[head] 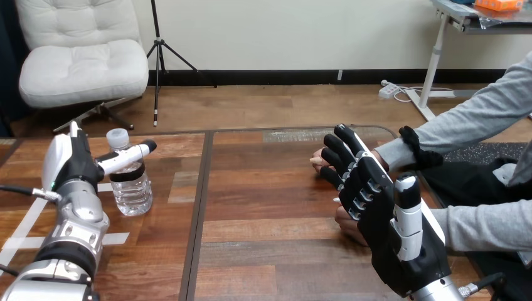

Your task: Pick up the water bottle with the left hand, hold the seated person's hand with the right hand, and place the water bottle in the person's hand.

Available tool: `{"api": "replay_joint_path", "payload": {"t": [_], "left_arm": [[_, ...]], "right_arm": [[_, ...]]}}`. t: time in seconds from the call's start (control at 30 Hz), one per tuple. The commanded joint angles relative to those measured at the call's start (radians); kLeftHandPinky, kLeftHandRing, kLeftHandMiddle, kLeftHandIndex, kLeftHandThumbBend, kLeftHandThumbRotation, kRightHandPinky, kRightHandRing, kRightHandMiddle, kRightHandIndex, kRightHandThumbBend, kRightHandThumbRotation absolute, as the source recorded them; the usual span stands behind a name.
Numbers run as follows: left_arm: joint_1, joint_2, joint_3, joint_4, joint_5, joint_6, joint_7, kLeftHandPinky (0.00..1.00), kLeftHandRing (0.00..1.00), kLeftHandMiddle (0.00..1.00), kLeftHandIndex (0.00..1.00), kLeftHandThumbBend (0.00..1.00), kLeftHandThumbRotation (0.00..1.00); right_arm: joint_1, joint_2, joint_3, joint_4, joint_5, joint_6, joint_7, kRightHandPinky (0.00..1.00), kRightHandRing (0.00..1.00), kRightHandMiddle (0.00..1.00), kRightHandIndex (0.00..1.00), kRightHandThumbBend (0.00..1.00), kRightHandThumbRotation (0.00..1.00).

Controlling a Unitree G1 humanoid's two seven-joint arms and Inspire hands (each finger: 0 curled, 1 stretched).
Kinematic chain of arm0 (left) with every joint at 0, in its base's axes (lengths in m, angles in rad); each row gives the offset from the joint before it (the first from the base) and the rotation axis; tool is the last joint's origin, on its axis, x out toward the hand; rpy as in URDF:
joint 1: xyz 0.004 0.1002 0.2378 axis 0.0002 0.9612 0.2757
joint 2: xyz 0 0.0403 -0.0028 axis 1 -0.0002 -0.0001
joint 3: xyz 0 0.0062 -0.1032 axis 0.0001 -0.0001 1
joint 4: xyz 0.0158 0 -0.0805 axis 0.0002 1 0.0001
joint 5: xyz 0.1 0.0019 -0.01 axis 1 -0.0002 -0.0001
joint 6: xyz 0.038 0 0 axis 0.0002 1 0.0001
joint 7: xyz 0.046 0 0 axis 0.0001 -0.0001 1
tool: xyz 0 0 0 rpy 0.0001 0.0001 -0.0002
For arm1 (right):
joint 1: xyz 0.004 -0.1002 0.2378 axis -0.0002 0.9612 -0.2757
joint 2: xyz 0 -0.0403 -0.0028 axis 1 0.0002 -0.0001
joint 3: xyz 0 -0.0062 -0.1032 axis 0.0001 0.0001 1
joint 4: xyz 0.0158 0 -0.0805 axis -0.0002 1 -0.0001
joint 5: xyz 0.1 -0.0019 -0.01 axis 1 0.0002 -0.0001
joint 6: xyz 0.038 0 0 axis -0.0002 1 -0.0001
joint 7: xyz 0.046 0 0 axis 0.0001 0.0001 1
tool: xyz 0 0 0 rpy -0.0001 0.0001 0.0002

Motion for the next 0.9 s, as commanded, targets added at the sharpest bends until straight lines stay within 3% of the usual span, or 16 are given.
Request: {"api": "replay_joint_path", "payload": {"t": [0.0,0.23,0.6,0.87], "left_arm": [[-0.099,0.031,-0.024,0.004,0.028,0.006,-0.003,1.00,1.00,1.00,1.00,1.00,0.48],[-0.102,0.029,-0.017,0.004,0.022,0.001,-0.009,1.00,1.00,1.00,1.00,1.00,0.49],[-0.104,0.024,0.010,0.002,-0.008,-0.024,-0.021,0.99,1.00,1.00,0.98,1.00,0.43],[-0.117,0.023,0.012,0.004,-0.007,-0.007,-0.039,0.95,1.00,1.00,0.96,1.00,0.41]], "right_arm": [[-0.034,-0.006,-0.001,-0.032,0.012,-0.022,0.003,1.00,1.00,0.98,0.99,0.92,1.00],[-0.031,-0.004,0.000,-0.036,0.008,-0.022,-0.003,1.00,1.00,0.98,0.98,0.92,1.00],[-0.025,-0.001,0.002,-0.041,0.001,-0.024,-0.011,1.00,1.00,0.98,0.98,0.92,1.00],[-0.026,-0.001,0.003,-0.041,0.008,-0.022,-0.008,1.00,0.99,0.98,0.98,0.92,1.00]]}}
